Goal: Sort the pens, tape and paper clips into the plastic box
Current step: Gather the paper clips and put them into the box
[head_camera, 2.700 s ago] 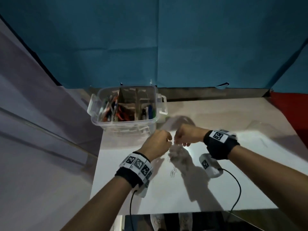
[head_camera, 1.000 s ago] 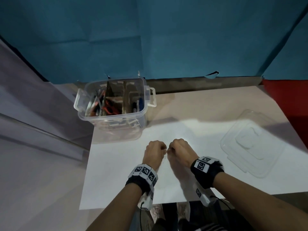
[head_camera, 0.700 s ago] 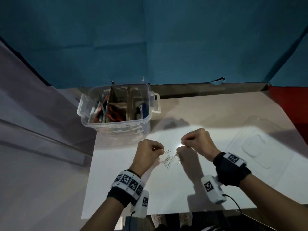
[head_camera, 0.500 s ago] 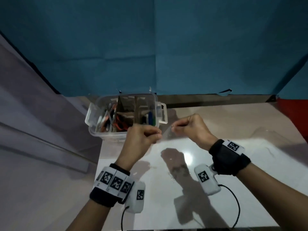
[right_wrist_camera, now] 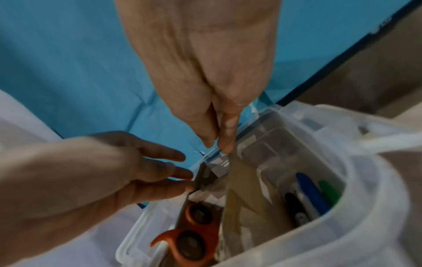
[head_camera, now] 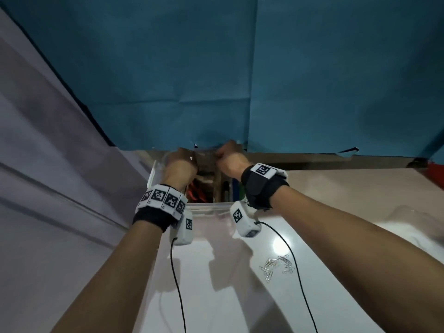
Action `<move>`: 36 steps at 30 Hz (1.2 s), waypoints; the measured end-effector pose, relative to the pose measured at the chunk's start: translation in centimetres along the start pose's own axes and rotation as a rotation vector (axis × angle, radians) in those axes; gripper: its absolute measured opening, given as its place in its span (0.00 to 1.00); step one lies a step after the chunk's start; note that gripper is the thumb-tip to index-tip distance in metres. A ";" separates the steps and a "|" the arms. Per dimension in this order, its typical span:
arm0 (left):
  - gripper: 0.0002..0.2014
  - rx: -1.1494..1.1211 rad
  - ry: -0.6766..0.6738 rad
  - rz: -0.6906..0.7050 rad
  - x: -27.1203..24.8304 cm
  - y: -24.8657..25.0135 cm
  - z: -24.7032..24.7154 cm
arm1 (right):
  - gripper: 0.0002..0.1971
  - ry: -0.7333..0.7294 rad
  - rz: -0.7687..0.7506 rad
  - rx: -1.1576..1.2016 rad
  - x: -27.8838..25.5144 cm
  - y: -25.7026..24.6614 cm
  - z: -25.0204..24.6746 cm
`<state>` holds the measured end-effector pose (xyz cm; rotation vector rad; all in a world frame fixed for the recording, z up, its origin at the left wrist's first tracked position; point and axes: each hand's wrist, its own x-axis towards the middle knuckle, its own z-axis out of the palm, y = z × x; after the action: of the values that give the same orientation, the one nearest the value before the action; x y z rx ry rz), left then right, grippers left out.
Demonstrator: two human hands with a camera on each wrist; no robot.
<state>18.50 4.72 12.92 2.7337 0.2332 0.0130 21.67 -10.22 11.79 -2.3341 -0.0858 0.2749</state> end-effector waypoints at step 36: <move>0.15 -0.173 -0.476 0.312 -24.6 0.1 19.3 | 0.07 -0.206 -0.023 -0.237 -25.5 26.4 -0.2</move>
<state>-4.95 -6.84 -4.22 2.4823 -0.3129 -0.4984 -3.65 -32.55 -2.46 -2.5308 -0.2580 0.5176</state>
